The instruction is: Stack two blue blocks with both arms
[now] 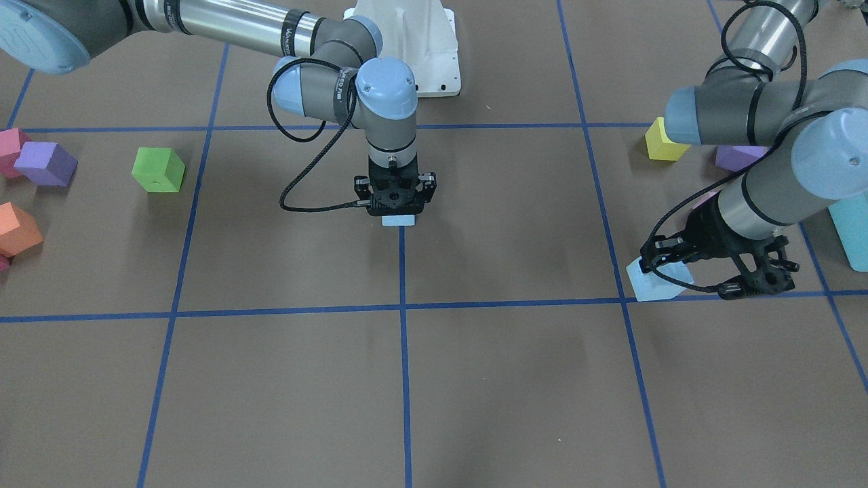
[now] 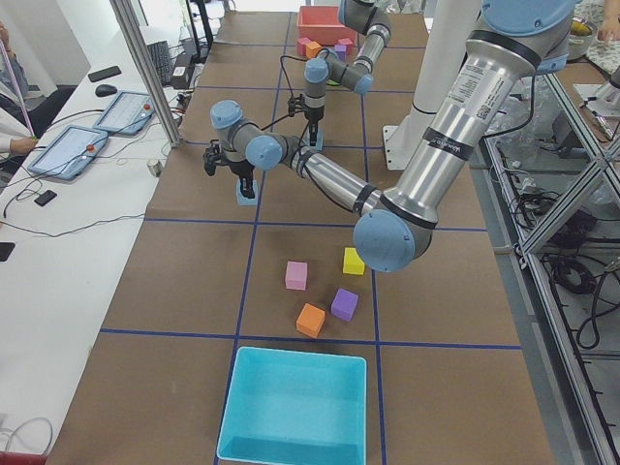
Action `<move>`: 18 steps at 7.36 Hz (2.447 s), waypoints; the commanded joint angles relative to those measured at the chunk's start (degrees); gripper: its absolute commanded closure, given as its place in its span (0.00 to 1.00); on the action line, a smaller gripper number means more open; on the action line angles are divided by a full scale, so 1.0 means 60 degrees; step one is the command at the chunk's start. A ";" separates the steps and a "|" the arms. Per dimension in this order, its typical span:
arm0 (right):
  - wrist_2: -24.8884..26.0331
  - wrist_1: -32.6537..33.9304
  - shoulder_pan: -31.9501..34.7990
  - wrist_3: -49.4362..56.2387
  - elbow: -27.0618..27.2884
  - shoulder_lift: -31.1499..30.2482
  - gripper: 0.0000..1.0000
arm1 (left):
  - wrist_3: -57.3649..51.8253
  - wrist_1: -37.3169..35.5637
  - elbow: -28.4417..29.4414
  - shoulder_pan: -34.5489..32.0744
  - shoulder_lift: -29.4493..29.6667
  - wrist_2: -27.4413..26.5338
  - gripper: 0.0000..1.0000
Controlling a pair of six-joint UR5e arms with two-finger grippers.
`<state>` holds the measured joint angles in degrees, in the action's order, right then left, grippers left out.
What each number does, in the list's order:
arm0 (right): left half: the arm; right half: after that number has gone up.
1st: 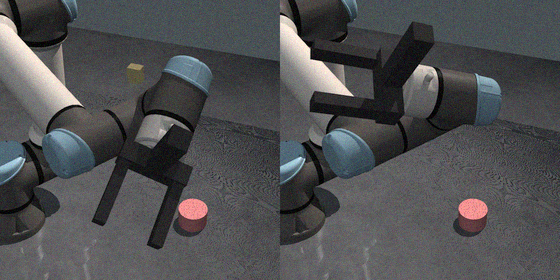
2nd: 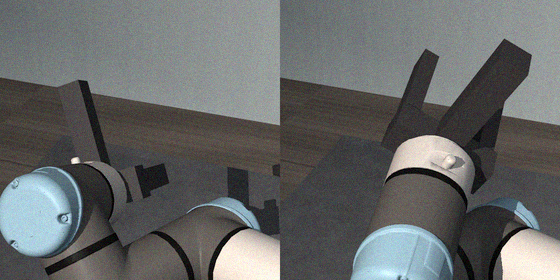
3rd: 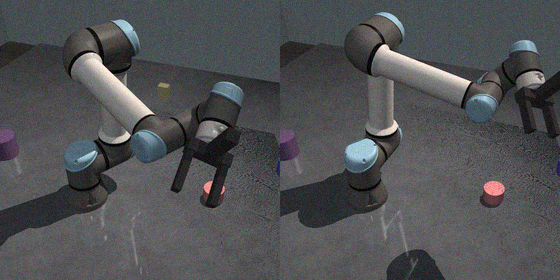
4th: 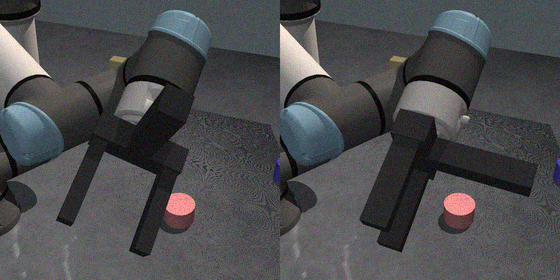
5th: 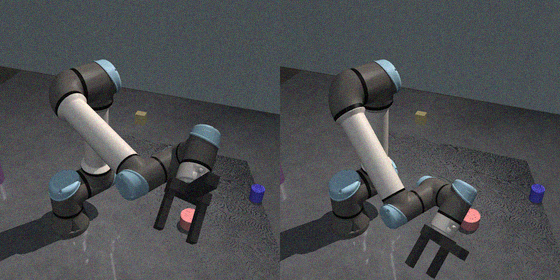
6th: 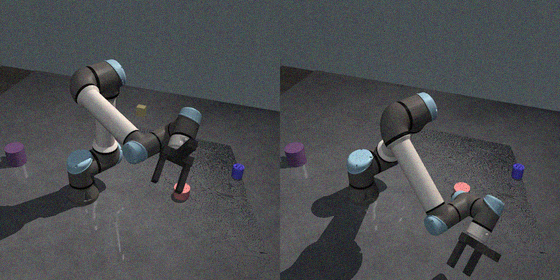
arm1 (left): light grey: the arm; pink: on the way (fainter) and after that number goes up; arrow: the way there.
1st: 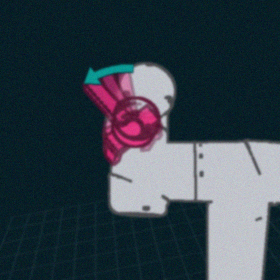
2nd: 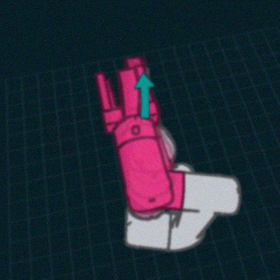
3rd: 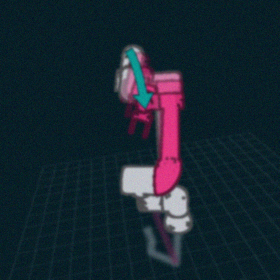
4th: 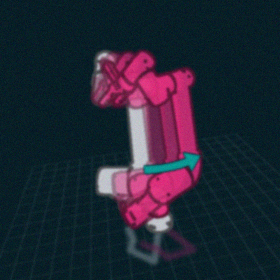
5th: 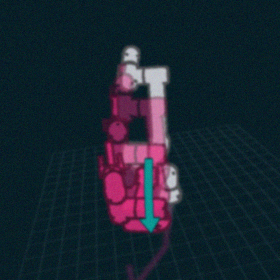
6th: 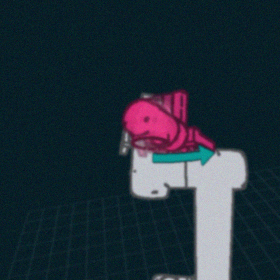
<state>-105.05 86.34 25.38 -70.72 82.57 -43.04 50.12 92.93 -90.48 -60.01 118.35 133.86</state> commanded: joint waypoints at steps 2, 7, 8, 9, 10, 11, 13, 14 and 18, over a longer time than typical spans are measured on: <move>-0.0054 -0.0005 0.0135 0.0068 0.0168 0.0024 0.00 | 0.0786 -0.0005 -0.0167 0.0276 0.0387 -0.0014 0.51; -0.2203 0.0024 0.2839 0.1382 0.1823 -0.1335 0.00 | 0.2250 -0.0092 -0.0126 0.2804 0.2418 -0.1839 0.50; -0.2208 0.0024 0.3165 0.1779 0.1809 -0.1439 0.00 | 0.2614 -0.0586 0.0340 0.3173 0.3294 -0.2135 0.50; -0.2411 -0.0005 0.3589 0.2348 0.1809 -0.1687 0.00 | 0.2836 -0.1171 0.0620 0.3539 0.3926 -0.2428 0.50; -0.2891 -0.0005 0.3999 0.2905 0.1809 -0.1892 0.00 | 0.3026 -0.1336 0.0623 0.3833 0.3990 -0.2605 0.50; -0.3215 -0.0020 0.4409 0.3360 0.1809 -0.2097 0.00 | 0.3159 -0.1338 0.0724 0.4096 0.3991 -0.2607 0.50; -0.3043 -0.0035 0.4545 0.3672 0.1809 -0.2377 0.00 | 0.3555 -0.1265 0.0784 0.4552 0.3976 -0.2709 0.49; -0.3043 -0.0035 0.4618 0.3672 0.1795 -0.2392 0.00 | 0.3773 -0.1235 0.0784 0.4756 0.3991 -0.2913 0.49; -0.3028 -0.0064 0.4662 0.3672 0.1809 -0.2422 0.00 | 0.4038 -0.1235 0.0638 0.4817 0.3947 -0.2886 0.49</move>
<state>-123.26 85.97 53.30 -48.70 93.42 -57.52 73.78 85.48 -86.42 -31.22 142.10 116.46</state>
